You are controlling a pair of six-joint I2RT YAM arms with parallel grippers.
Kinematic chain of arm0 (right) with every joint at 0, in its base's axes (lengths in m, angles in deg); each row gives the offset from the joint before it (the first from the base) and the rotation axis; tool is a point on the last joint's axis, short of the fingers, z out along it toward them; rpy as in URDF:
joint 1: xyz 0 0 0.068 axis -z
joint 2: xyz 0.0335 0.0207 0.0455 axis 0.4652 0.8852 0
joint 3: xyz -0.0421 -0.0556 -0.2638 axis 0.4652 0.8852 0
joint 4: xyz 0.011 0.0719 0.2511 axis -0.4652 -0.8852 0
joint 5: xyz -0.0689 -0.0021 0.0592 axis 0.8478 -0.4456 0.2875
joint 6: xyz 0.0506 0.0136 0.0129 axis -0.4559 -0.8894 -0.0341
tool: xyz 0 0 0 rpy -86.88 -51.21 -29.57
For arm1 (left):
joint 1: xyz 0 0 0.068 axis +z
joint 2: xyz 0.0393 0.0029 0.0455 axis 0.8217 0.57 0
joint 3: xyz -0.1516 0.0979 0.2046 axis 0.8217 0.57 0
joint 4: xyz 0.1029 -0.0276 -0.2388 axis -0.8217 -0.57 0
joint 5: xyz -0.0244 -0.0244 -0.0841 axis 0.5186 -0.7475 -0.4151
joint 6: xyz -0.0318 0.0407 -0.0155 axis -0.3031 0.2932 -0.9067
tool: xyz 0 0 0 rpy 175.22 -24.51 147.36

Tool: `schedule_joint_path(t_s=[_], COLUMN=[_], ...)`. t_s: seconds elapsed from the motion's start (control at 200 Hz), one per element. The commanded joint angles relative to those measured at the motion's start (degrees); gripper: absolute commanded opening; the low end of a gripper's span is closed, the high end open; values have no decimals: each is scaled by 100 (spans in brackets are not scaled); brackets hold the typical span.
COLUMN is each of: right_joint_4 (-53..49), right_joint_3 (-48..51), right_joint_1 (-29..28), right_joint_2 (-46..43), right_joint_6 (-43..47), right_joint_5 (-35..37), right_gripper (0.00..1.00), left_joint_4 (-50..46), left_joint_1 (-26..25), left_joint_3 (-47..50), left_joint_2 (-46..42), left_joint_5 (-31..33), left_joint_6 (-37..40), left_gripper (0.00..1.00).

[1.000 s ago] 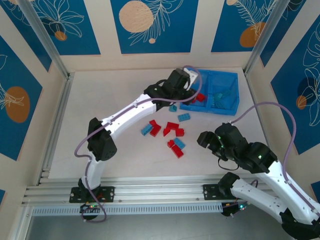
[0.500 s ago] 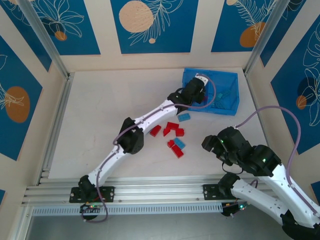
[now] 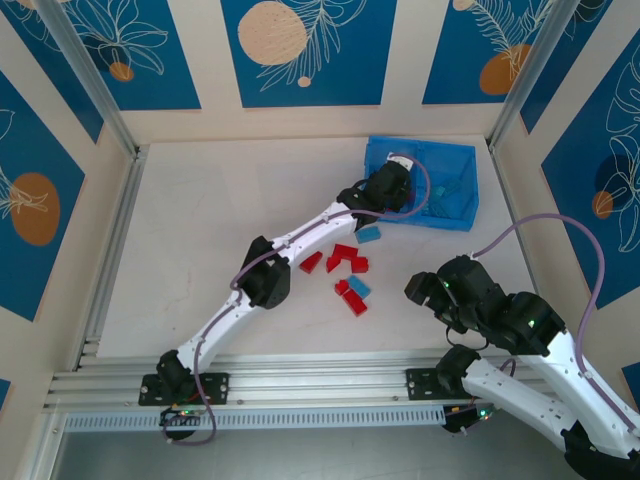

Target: Sort the legos into containers by color

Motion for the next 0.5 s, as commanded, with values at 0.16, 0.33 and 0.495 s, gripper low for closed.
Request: schedule_joint_path(t_s=[0.16,0.33,0.495], right_joint_4=[353,865,1363], right_joint_3=[-119,-487,-1115], right_joint_1=[-38,-47,-57], right_joint_2=[243,1173,2630], right_joint_6=[201,962,1767], right_joint_5=[-149,-326,-341], right_gripper=[82,82,85], left_joint_4=[-472,1122,1317], left_joint_1=[14,9,12], left_joint_3=[592,4112,6460], left_joint_2=[-2367,-5203,-7455], left_joint_5=[-757,-1197,-1633], left_joint_6=[-86,445,1634], left_gripper=[51,49,50])
